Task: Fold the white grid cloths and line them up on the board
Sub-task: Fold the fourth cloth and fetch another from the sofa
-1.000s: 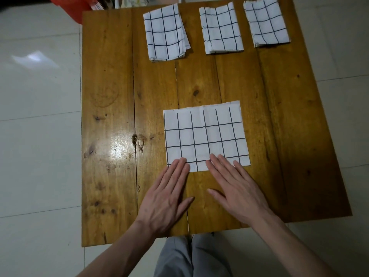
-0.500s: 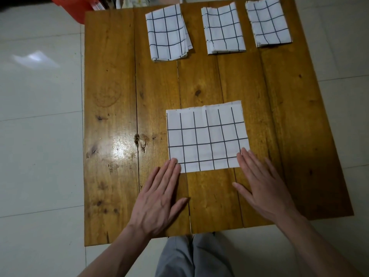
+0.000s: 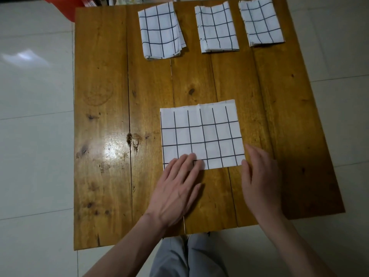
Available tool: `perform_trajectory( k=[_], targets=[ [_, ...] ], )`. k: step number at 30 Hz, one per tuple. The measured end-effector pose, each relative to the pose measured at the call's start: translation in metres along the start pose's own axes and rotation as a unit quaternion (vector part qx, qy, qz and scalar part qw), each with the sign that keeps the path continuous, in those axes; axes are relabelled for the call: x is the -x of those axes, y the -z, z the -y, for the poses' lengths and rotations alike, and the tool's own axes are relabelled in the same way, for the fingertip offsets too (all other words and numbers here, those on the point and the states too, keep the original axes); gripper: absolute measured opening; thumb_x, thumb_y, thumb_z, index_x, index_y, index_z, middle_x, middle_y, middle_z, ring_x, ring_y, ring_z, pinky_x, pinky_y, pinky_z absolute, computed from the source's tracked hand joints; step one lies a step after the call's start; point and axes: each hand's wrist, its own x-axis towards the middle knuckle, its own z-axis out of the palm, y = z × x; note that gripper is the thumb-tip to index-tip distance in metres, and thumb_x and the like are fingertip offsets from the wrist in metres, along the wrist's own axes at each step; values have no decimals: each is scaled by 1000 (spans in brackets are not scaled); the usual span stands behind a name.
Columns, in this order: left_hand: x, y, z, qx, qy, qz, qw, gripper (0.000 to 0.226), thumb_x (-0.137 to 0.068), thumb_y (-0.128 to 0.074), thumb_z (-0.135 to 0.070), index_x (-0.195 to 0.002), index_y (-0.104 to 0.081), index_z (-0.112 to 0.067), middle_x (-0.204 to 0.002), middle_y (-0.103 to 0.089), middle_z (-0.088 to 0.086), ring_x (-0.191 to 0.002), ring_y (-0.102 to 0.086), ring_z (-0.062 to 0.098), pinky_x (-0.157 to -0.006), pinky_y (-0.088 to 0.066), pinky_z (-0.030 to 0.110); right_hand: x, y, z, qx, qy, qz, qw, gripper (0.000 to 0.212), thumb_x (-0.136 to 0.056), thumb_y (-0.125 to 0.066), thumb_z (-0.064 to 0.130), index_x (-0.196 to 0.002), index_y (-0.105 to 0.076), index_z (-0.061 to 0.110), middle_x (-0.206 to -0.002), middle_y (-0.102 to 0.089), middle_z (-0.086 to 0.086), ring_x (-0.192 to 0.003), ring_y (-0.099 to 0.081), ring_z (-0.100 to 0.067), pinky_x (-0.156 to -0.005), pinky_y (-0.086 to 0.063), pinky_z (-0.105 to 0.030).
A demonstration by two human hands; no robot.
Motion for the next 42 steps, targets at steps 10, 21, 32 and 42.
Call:
perform_trajectory(
  k=[10,21,32,42],
  targets=[
    [-8,-7,-11,-20,2,11,1000,61,-112,-26,-50,-166,-25,-22,-169,-31,13,-156,-30,30,-126,-20,48,-18,-4,27,-3,-193,48,980,50,-99,-63,41,-139,-48,14,-125,-61,-8,-114,-60,-27,-95,-55,-49],
    [-7,-4,-15,0,14,20,1000,62,-112,-24,-53,-166,-25,-23,-171,-26,10,-159,-23,28,-126,-16,48,-23,0,27,-215,-237,29,947,27,-100,-67,23,-121,-50,21,-104,-56,9,-88,-61,-7,-63,-51,-15],
    [-13,0,-26,16,12,14,1000,60,-111,-28,-54,-163,-34,-22,-169,-32,10,-157,-29,29,-126,-14,47,-4,11,28,-311,-252,3,916,35,-101,-65,27,-135,-59,25,-121,-67,2,-106,-65,-13,-86,-54,-28],
    [-15,1,-35,60,17,11,998,59,-112,-26,-53,-162,-35,-23,-171,-30,6,-159,-23,25,-128,-15,46,17,17,65,-317,-175,-26,932,19,-102,-61,35,-115,-62,50,-119,-57,20,-117,-53,-1,-85,-41,-7]
  ],
)
